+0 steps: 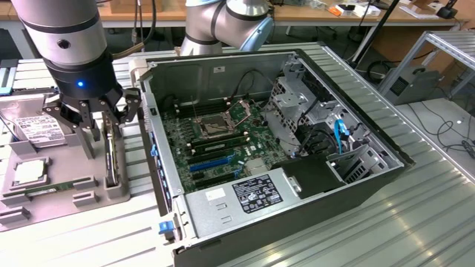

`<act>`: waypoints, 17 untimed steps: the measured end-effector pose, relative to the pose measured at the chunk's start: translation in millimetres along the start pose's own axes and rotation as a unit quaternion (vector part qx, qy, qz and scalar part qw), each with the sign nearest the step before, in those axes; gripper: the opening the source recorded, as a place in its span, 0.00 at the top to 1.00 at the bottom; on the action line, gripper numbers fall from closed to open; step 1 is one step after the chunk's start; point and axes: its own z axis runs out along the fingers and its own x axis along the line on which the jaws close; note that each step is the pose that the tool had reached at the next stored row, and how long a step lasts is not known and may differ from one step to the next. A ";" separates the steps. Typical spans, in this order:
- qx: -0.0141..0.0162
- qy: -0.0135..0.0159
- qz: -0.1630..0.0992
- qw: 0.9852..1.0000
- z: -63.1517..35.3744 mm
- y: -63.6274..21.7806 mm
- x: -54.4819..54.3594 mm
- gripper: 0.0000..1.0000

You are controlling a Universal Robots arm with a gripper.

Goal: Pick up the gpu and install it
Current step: 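Pick up the gpu and move the gpu toward the slot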

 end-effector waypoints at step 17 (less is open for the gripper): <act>0.000 0.000 0.000 1.000 5.6 -0.3 0.2 0.58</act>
